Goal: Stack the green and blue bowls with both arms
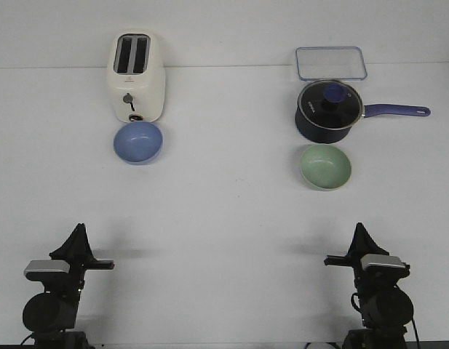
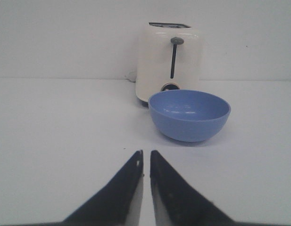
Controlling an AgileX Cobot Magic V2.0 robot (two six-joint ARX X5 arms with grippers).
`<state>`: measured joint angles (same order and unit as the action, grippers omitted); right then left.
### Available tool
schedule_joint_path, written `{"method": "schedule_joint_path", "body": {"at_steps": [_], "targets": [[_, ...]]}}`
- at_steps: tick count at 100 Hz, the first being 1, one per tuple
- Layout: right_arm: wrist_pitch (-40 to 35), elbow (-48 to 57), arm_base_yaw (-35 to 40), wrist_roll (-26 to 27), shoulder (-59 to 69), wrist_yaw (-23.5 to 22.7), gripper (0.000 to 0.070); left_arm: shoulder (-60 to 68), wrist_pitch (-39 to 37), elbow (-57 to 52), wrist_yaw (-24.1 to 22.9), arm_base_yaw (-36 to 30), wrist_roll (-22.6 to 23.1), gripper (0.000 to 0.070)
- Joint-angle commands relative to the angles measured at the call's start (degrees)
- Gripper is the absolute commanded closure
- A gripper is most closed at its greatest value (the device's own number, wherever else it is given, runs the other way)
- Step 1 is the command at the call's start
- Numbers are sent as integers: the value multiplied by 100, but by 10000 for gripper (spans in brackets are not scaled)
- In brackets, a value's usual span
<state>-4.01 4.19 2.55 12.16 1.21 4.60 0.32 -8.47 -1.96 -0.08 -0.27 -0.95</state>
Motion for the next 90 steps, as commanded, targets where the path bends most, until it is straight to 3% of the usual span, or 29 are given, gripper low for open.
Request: {"method": "schedule_joint_path", "body": {"at_steps": [1,24,32,39,52,58,62,90], "targets": [[-109,415,-26,570,195,22,700,-7,-59,109,9,-2,-15,686],[-1123,2024,-199,715,2094,31,700,-7,-59,109,9,-2,-15,686],[-1447,2616,-317,658,2957,-197,693,-7,-59,109,9,-2,-15,686],[-1631,3088,-424,533,3742,-448,602,-7,-59,109,9,0,-15,686],[-1786,3849,-599,334,5104,-844,318,-7,-59,109,9,-2,-15,686],[-1786,4155,-664,251,5687,-949,230,-7,-59,109,9,-2,-15,686],[-1790,4360,-706,214,6072,-968,205,-7,-59,109,9,-2,-15,686],[-1790,5593,-883,-170,8327,-1058,205,-7,-59,109,9,-2,-15,686]]}}
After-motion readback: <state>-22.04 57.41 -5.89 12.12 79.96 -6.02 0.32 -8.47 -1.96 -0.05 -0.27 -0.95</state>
